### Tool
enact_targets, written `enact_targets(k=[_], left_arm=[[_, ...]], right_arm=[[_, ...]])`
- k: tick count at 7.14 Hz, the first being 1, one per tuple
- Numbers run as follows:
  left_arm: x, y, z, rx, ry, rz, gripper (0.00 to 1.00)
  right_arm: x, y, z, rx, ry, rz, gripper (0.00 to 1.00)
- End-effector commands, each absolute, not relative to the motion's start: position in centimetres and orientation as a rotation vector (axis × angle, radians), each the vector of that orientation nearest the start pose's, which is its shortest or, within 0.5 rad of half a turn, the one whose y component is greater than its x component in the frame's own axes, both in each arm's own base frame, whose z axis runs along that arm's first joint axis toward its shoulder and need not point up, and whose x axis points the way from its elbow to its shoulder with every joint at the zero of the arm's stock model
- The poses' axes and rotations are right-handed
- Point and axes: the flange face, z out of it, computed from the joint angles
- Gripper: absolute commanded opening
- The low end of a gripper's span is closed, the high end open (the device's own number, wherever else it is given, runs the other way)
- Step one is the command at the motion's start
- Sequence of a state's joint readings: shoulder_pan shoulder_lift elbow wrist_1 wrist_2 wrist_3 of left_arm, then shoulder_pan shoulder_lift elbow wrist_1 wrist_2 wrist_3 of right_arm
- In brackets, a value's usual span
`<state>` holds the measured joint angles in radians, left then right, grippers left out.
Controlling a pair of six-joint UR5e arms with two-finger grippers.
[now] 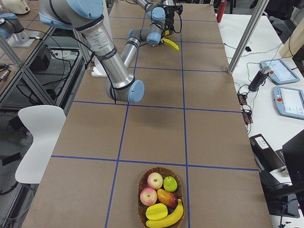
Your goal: Transfer all bananas from basket to plate
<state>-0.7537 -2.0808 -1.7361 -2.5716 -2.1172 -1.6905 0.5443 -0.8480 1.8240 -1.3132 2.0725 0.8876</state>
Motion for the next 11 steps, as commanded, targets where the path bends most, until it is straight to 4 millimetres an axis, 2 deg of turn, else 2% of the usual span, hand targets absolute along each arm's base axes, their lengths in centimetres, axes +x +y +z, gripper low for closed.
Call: enact_targets(k=[1, 3, 9, 10, 11], left_arm=[[37.7, -46.3, 17.9, 0.108, 1.661, -0.207, 1.00], [38.3, -46.5, 18.2, 0.099, 1.653, -0.207, 1.00], [41.4, -43.5, 17.8, 0.048, 1.670, -0.145, 1.00], [41.9, -43.3, 18.0, 0.039, 1.666, -0.139, 0.97], [42.3, -43.0, 18.2, 0.030, 1.663, -0.134, 0.89]], right_arm=[[-48.0, -38.1, 8.2, 0.349, -1.266, -0.436, 0.00], [-47.3, -37.6, 7.4, 0.361, -1.284, -0.440, 0.00], [-47.2, -37.4, 7.2, 0.362, -1.289, -0.440, 0.00], [-47.2, -37.4, 7.2, 0.362, -1.289, -0.440, 0.00], [-47.2, -37.4, 7.2, 0.362, -1.289, -0.440, 0.00]])
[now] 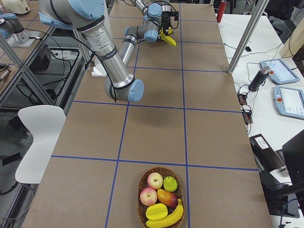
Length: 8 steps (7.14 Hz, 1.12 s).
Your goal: Transfer all bananas from basket to plate
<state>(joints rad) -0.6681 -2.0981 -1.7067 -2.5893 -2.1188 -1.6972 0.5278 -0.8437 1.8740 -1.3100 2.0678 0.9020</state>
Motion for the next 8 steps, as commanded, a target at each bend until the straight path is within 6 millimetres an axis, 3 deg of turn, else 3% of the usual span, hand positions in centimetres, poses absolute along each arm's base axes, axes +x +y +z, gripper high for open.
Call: enact_targets(k=[1, 3, 4, 5, 6, 7, 8], left_arm=[[42.6, -42.7, 18.2, 0.022, 1.661, -0.133, 0.75], [42.6, -42.5, 18.6, -0.036, 1.655, -0.147, 0.08], [42.5, -42.2, 19.0, -0.063, 1.648, -0.121, 0.00], [42.5, -42.1, 19.0, -0.070, 1.646, -0.121, 0.00], [42.6, -42.1, 19.0, -0.073, 1.644, -0.121, 0.00], [42.6, -42.2, 19.1, -0.077, 1.642, -0.125, 0.00], [42.7, -42.2, 19.3, -0.081, 1.639, -0.127, 0.00]], right_arm=[[-47.2, -37.4, 7.3, 0.361, -1.288, -0.440, 0.00], [-47.3, -37.3, 7.3, 0.358, -1.288, -0.442, 0.00], [-47.4, -37.3, 7.5, 0.356, -1.286, -0.441, 0.00], [-47.5, -37.4, 7.8, 0.351, -1.280, -0.442, 0.00], [-47.6, -37.4, 7.9, 0.345, -1.281, -0.441, 0.21], [-47.6, -37.4, 8.0, 0.308, -1.285, -0.397, 0.99], [-47.4, -37.3, 7.6, 0.255, -1.303, -0.328, 1.00]])
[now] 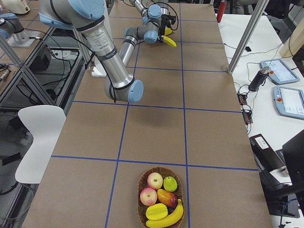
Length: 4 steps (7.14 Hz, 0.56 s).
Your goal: Transfer all bananas from basket to plate
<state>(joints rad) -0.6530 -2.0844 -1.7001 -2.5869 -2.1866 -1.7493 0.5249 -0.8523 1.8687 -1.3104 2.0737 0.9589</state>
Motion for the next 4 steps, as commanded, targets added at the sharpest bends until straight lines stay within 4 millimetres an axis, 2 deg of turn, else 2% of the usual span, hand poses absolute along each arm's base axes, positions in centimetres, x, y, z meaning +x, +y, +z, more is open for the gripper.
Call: enact_targets(k=[1, 2, 3, 4], left_arm=[[42.9, -42.2, 19.4, -0.083, 1.635, -0.129, 0.00], [42.9, -42.3, 19.6, -0.084, 1.633, -0.131, 0.00], [42.8, -42.8, 19.9, -0.081, 1.627, -0.140, 0.00], [42.4, -43.7, 21.2, -0.079, 1.607, -0.166, 0.00]], right_arm=[[-47.3, -37.2, 7.5, 0.254, -1.306, -0.324, 1.00], [-47.1, -37.1, 7.6, 0.252, -1.308, -0.324, 1.00], [-45.8, -36.6, 7.4, 0.239, -1.330, -0.343, 1.00], [-43.0, -37.0, 8.2, 0.213, -1.348, -0.354, 1.00]])
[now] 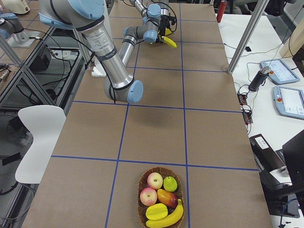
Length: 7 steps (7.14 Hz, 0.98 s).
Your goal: Transfer all bananas from basket to plate
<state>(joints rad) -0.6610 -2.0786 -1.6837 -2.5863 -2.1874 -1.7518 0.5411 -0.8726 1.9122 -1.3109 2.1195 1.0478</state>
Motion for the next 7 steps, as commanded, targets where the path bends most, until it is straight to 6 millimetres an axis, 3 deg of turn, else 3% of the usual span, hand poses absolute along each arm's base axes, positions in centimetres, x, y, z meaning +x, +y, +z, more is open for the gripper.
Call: enact_targets(k=[1, 2, 3, 4, 6, 7], left_arm=[[41.7, -44.2, 22.2, -0.084, 1.592, -0.175, 0.00], [40.2, -45.2, 22.9, -0.091, 1.581, -0.181, 0.00], [38.4, -46.0, 25.2, -0.112, 1.552, -0.197, 0.00], [35.9, -46.7, 29.1, -0.140, 1.504, -0.261, 0.00], [30.0, -45.6, 38.0, -0.135, 1.463, -0.337, 0.00], [26.9, -45.6, 39.1, -0.173, 1.483, -0.279, 0.00]], right_arm=[[-40.7, -38.8, 9.1, 0.189, -1.349, -0.342, 1.00], [-37.8, -41.5, 11.4, 0.184, -1.318, -0.281, 1.00], [-34.7, -43.1, 13.4, 0.182, -1.302, -0.237, 1.00], [-32.4, -44.6, 15.0, 0.167, -1.291, -0.199, 1.00], [-31.3, -46.5, 17.4, 0.157, -1.256, -0.159, 1.00], [-31.7, -47.4, 18.2, 0.148, -1.240, -0.145, 1.00]])
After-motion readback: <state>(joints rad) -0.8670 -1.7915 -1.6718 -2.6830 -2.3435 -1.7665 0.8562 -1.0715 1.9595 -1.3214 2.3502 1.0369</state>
